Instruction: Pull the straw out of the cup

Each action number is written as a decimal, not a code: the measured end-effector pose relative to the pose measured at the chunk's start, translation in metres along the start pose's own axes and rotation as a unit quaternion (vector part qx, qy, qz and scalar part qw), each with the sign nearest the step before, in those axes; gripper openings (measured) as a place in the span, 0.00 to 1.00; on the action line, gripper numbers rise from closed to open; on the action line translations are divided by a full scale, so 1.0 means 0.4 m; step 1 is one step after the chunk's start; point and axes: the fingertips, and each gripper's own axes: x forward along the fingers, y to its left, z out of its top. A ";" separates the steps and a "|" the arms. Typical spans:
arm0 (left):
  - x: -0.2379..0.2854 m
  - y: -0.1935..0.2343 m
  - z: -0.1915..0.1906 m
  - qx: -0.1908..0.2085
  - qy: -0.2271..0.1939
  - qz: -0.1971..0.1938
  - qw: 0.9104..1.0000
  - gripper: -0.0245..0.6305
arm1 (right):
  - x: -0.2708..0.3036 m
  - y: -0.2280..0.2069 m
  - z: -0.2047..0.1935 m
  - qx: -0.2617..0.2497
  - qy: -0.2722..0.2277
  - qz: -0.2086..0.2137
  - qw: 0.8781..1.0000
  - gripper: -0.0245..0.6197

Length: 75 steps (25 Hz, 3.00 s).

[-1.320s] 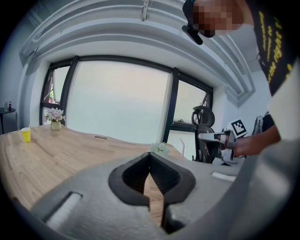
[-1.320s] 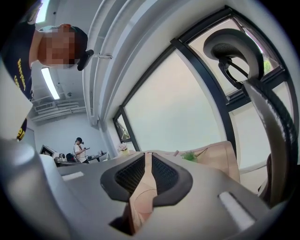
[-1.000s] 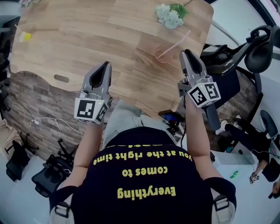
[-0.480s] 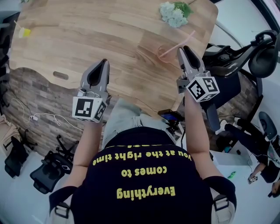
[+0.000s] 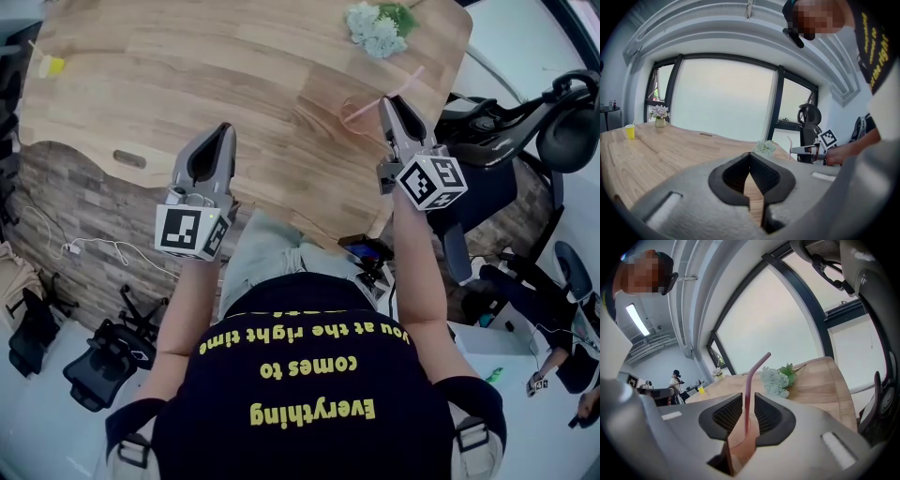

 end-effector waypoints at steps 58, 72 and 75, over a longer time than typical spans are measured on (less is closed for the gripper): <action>-0.064 -0.151 0.168 0.036 -0.093 -0.060 0.993 0.04 | -0.316 0.235 0.260 -0.087 -0.154 0.057 0.983 0.10; -0.030 -0.191 0.156 0.039 -0.083 -0.094 0.991 0.04 | -0.365 0.201 0.223 -0.074 -0.149 0.026 0.986 0.10; -0.015 -0.204 0.150 0.041 -0.078 -0.102 0.991 0.04 | -0.370 0.190 0.212 -0.069 -0.145 0.021 0.987 0.10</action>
